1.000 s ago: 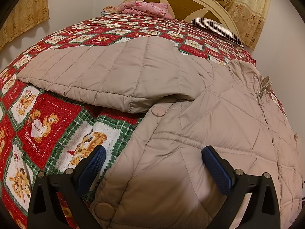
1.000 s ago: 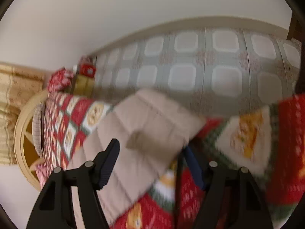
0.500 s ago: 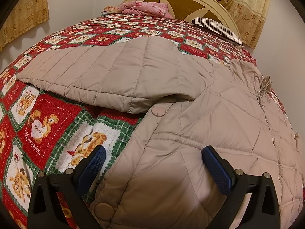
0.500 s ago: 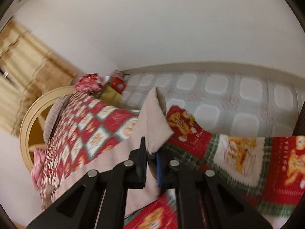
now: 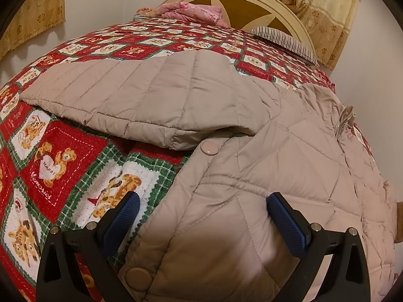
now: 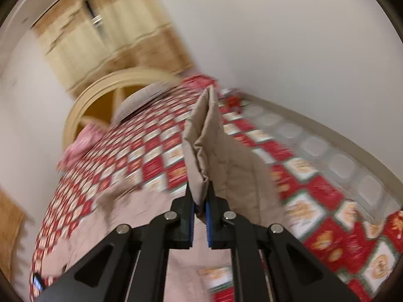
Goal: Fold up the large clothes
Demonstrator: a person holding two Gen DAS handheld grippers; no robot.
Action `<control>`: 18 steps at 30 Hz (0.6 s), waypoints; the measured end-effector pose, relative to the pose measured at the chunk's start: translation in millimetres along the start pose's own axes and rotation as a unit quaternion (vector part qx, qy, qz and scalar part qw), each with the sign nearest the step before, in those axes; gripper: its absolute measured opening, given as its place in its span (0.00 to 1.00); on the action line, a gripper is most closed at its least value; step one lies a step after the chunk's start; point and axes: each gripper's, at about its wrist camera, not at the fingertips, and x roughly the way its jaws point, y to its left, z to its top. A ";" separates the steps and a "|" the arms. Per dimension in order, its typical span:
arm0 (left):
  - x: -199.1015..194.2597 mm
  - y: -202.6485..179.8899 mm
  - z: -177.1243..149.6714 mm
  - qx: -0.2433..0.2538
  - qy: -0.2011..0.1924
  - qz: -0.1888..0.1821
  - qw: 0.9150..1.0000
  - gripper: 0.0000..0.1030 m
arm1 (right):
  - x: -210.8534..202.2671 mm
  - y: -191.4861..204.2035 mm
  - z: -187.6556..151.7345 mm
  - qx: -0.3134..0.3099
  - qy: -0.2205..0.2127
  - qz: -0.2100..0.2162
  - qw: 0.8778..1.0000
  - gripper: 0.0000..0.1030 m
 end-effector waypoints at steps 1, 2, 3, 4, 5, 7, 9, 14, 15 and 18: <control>-0.4 0.4 -0.2 -0.001 -0.001 -0.002 1.000 0.99 | 8.7 25.1 -6.3 -0.018 0.011 0.019 1.000 0.10; -0.7 0.7 -0.3 -0.003 -0.001 -0.003 1.000 0.99 | 14.1 36.5 -10.6 -0.027 0.019 0.031 0.999 0.10; -0.8 0.9 -0.3 -0.003 -0.001 -0.004 1.000 0.99 | 25.2 62.0 -18.7 -0.039 0.034 0.053 0.997 0.10; -0.9 0.9 -0.3 -0.004 -0.002 -0.005 1.000 0.99 | 30.7 76.1 -28.0 -0.046 0.043 0.069 0.996 0.10; -0.9 1.0 0.0 -0.004 -0.002 -0.005 1.000 0.99 | 38.9 90.9 -34.6 -0.053 0.052 0.083 0.994 0.10; -0.8 1.0 0.3 -0.005 -0.002 -0.007 1.000 0.99 | 59.8 130.7 -53.5 -0.076 0.072 0.109 0.988 0.10; -1.7 1.5 -0.6 -0.005 -0.003 -0.008 1.000 0.99 | 78.0 155.9 -75.3 -0.086 0.094 0.130 0.983 0.10; -2.1 2.6 -0.4 -0.009 -0.005 -0.013 1.000 0.99 | 129.3 212.3 -128.9 -0.095 0.155 0.172 0.968 0.10; -2.1 2.7 -0.4 -0.009 -0.005 -0.013 1.000 0.99 | 137.3 220.7 -139.3 -0.096 0.165 0.178 0.965 0.10; -2.7 3.3 -0.7 -0.010 -0.005 -0.015 1.000 0.99 | 157.2 242.6 -166.2 -0.099 0.194 0.189 0.958 0.10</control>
